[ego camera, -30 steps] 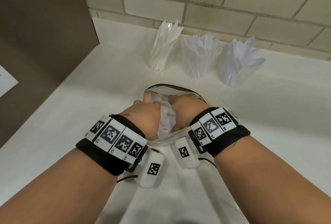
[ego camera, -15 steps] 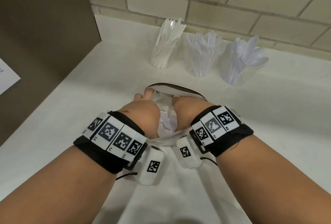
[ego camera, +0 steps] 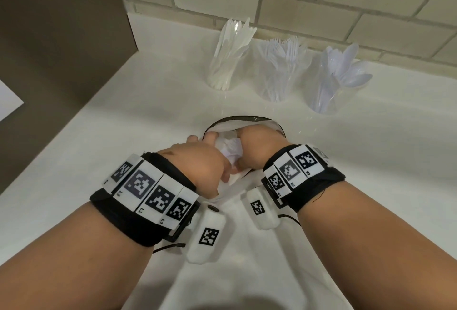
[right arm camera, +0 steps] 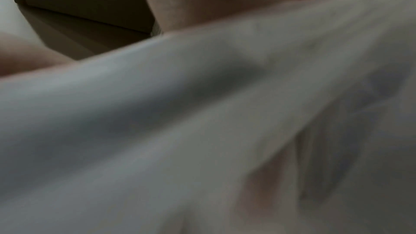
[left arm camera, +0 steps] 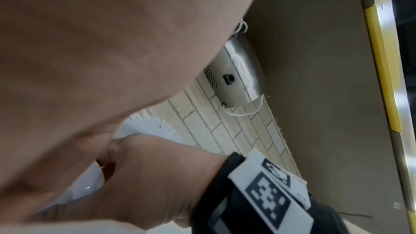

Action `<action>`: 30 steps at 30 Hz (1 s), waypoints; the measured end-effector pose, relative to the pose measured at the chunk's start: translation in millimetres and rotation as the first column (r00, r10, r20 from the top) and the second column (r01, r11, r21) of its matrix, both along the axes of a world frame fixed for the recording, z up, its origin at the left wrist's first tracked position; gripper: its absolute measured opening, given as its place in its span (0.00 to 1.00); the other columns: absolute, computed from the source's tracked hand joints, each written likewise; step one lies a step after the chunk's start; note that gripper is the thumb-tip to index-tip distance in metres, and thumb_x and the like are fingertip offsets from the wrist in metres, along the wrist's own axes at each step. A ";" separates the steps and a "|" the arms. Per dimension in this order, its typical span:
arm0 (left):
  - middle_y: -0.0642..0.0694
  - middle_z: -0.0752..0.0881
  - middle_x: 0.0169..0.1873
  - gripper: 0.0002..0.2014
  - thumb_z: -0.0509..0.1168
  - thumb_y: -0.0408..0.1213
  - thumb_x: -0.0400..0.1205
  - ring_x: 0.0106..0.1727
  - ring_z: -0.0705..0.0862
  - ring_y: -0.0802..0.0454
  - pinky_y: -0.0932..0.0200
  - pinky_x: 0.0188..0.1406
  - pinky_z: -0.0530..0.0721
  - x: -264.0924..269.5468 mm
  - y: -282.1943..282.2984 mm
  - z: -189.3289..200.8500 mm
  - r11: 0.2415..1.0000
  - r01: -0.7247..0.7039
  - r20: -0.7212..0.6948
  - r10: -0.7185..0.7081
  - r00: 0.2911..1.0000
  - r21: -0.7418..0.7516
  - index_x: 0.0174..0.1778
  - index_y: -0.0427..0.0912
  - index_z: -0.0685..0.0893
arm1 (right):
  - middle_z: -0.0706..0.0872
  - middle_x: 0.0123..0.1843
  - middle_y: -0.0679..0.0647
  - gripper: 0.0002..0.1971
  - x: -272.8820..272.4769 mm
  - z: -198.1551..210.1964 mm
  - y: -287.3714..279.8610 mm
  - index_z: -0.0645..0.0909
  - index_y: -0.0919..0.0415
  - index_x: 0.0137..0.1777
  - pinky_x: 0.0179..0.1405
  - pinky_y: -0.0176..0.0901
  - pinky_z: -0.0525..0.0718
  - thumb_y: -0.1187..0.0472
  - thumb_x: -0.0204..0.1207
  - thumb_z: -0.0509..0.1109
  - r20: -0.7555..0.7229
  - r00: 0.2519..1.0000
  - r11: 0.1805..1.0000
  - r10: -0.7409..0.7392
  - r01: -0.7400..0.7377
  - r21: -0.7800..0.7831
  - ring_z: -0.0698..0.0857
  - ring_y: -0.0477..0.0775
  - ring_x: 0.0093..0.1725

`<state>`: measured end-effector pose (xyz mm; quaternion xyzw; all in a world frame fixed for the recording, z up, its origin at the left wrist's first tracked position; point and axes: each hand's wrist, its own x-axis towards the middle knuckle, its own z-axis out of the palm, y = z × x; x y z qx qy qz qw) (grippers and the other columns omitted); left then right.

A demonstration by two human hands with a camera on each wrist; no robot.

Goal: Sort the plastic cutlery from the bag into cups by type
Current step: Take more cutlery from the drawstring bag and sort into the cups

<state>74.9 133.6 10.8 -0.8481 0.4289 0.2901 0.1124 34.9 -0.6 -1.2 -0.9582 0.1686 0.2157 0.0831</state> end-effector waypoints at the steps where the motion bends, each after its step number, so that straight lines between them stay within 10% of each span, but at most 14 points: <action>1: 0.48 0.52 0.77 0.20 0.70 0.43 0.73 0.73 0.63 0.40 0.43 0.65 0.78 0.4 0.1 -0.5 1.000 -0.001 0.004 0.001 1.000 0.016 0.57 0.71 0.80 | 0.85 0.48 0.52 0.27 -0.1 -0.3 -1.0 0.80 0.59 0.56 0.50 0.47 0.84 0.45 0.62 0.81 -0.001 1.000 1.000 0.007 -0.007 0.004 0.83 0.54 0.46; 5: 0.50 0.54 0.79 0.18 0.70 0.46 0.69 0.75 0.62 0.42 0.43 0.64 0.78 5.6 -0.4 -1.7 0.998 -0.012 0.015 0.011 1.000 0.063 0.54 0.67 0.84 | 0.81 0.38 0.50 0.22 0.8 8.7 -9.9 0.79 0.59 0.47 0.35 0.42 0.77 0.45 0.63 0.82 -0.081 0.995 0.998 0.066 -0.067 -0.015 0.82 0.54 0.41; 10: 0.52 0.56 0.80 0.09 0.61 0.49 0.58 0.74 0.68 0.42 0.40 0.58 0.81 8.3 -0.4 -5.8 0.985 -0.064 -0.002 0.065 0.998 0.162 0.34 0.63 0.72 | 0.84 0.44 0.51 0.23 1.8 0.2 -11.8 0.80 0.59 0.48 0.44 0.44 0.80 0.43 0.64 0.80 0.014 0.997 0.995 0.082 -0.081 -0.064 0.83 0.55 0.45; 13: 0.47 0.59 0.78 0.13 0.66 0.42 0.71 0.73 0.66 0.41 0.43 0.61 0.81 4.8 0.8 -2.3 0.996 0.006 0.006 -0.007 1.000 0.091 0.49 0.56 0.73 | 0.74 0.34 0.48 0.20 1.1 -1.0 -12.1 0.72 0.57 0.39 0.40 0.44 0.74 0.43 0.70 0.75 0.061 0.997 0.997 0.051 -0.048 -0.055 0.79 0.54 0.42; 16: 0.46 0.60 0.75 0.36 0.70 0.43 0.73 0.73 0.66 0.41 0.43 0.65 0.79 4.7 0.0 0.7 0.998 0.053 -0.033 -0.052 0.998 0.032 0.74 0.70 0.62 | 0.73 0.34 0.50 0.19 3.0 3.1 -12.4 0.74 0.59 0.43 0.40 0.43 0.74 0.48 0.69 0.78 -0.009 0.999 0.997 0.053 -0.054 -0.058 0.79 0.56 0.42; 20: 0.46 0.55 0.80 0.31 0.66 0.44 0.76 0.76 0.63 0.42 0.46 0.71 0.74 5.3 0.0 4.1 0.993 0.079 -0.069 -0.074 0.995 0.084 0.71 0.78 0.66 | 0.82 0.41 0.51 0.25 4.4 2.8 -10.2 0.80 0.59 0.50 0.39 0.42 0.77 0.44 0.60 0.83 -0.051 0.994 0.992 0.097 -0.101 -0.080 0.81 0.54 0.42; 30: 0.48 0.65 0.77 0.18 0.67 0.47 0.76 0.75 0.63 0.45 0.48 0.69 0.75 24.2 1.4 11.2 0.996 0.016 -0.025 -0.014 1.000 0.085 0.63 0.64 0.82 | 0.88 0.52 0.54 0.22 2.3 -3.4 -4.8 0.83 0.61 0.58 0.46 0.44 0.84 0.48 0.70 0.76 -0.103 0.982 0.987 0.160 -0.161 0.003 0.86 0.56 0.50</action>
